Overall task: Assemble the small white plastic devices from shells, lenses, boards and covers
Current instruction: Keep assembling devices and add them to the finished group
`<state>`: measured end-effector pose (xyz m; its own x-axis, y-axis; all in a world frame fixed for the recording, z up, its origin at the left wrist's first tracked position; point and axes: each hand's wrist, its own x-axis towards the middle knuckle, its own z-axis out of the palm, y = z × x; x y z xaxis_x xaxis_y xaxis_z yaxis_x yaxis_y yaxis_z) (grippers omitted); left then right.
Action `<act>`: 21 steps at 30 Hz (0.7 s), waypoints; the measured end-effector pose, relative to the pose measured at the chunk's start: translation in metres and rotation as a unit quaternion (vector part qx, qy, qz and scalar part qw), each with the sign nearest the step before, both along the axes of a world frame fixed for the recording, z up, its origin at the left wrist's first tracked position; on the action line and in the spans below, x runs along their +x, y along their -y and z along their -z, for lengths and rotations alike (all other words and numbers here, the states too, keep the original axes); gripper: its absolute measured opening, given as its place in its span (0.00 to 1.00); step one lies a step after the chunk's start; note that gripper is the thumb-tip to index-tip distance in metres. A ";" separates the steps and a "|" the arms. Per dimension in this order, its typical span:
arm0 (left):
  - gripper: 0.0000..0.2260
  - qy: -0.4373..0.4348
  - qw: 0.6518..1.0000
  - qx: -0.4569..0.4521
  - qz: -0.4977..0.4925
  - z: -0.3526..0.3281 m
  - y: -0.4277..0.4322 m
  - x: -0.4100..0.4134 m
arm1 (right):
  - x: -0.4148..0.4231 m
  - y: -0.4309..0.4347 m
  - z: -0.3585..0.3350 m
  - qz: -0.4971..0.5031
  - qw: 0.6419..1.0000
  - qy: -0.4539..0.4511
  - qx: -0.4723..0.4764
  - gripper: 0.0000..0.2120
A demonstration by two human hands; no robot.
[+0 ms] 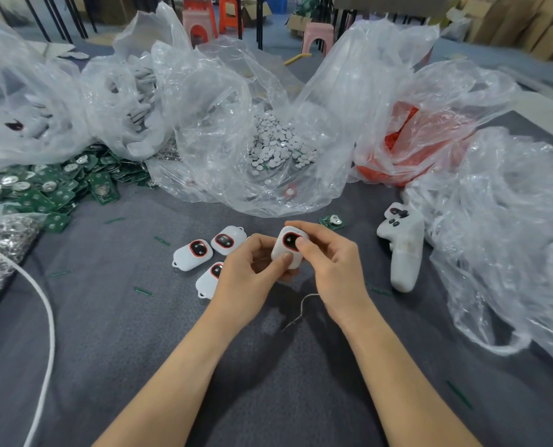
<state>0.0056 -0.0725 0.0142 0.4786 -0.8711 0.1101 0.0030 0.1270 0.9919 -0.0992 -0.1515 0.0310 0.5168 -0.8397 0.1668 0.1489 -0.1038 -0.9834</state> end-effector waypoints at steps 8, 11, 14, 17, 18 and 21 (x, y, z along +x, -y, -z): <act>0.04 0.016 1.000 0.006 -0.002 -0.002 -0.001 0.000 | 0.001 -0.003 0.001 0.001 0.999 -0.019 -0.030 0.08; 0.04 0.064 0.998 0.016 -0.007 -0.001 -0.002 -0.001 | 0.002 -0.001 0.003 0.009 0.998 -0.048 -0.044 0.09; 0.05 0.087 0.996 0.029 -0.008 -0.001 -0.004 -0.002 | 0.001 0.000 0.005 0.007 0.997 -0.060 -0.055 0.10; 0.05 0.085 0.996 0.027 -0.022 -0.003 -0.007 -0.003 | 0.001 -0.001 0.004 -0.012 0.998 -0.046 -0.039 0.10; 0.04 0.084 0.996 0.028 -0.032 -0.003 -0.010 -0.003 | 0.001 -0.001 0.004 -0.023 0.998 -0.042 -0.033 0.10; 0.02 0.076 0.994 0.032 -0.066 -0.005 -0.018 -0.004 | 0.002 -0.004 0.003 -0.069 0.997 -0.039 -0.021 0.07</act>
